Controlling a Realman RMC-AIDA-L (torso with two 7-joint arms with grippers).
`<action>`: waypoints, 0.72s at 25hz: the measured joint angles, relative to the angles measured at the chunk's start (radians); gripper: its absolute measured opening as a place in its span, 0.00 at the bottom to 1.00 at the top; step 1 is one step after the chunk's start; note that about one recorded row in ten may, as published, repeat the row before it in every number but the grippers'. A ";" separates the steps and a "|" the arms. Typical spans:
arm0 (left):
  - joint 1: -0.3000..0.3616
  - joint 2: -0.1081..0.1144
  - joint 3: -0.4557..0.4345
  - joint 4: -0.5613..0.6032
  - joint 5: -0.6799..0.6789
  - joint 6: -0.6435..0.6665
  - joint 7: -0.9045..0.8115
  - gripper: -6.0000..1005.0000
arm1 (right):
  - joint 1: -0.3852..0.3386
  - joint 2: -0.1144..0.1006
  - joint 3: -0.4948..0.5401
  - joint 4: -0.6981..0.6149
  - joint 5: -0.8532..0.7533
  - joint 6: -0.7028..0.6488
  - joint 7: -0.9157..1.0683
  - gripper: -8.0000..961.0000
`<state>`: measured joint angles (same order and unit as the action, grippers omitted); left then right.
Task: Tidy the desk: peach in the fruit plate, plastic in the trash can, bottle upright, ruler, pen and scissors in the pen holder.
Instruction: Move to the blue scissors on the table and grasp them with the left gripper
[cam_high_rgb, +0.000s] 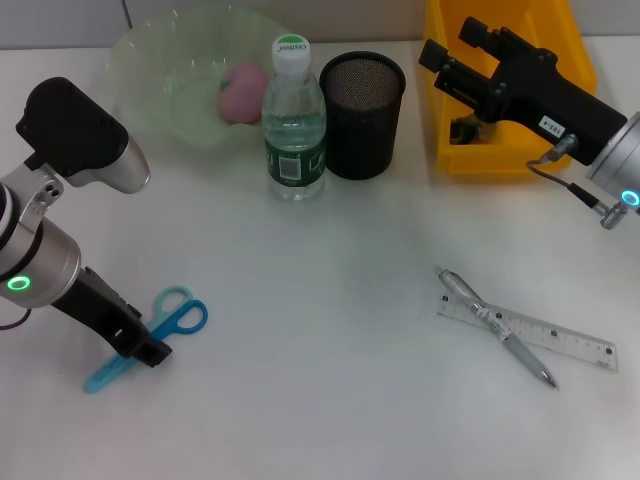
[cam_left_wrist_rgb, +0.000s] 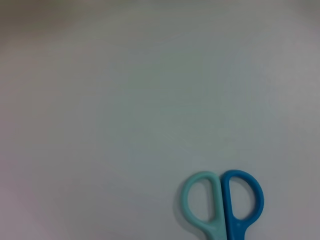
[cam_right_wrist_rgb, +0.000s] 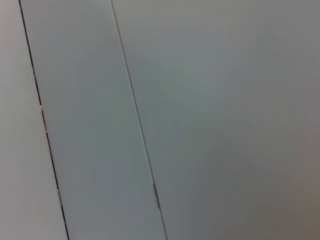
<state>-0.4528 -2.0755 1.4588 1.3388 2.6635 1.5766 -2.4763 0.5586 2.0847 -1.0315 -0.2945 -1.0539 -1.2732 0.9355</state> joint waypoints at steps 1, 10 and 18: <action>0.000 0.000 0.000 -0.001 0.000 -0.001 0.000 0.60 | 0.000 0.000 0.001 0.000 0.000 0.000 0.000 0.75; -0.002 0.000 0.012 -0.004 0.008 -0.003 -0.001 0.58 | 0.006 0.000 0.004 0.004 0.000 0.000 0.000 0.75; -0.003 0.000 0.014 -0.006 0.012 -0.003 -0.002 0.56 | 0.008 0.000 0.004 0.004 0.000 0.000 0.001 0.75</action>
<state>-0.4560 -2.0752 1.4730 1.3329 2.6756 1.5735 -2.4785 0.5668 2.0846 -1.0277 -0.2908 -1.0539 -1.2732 0.9364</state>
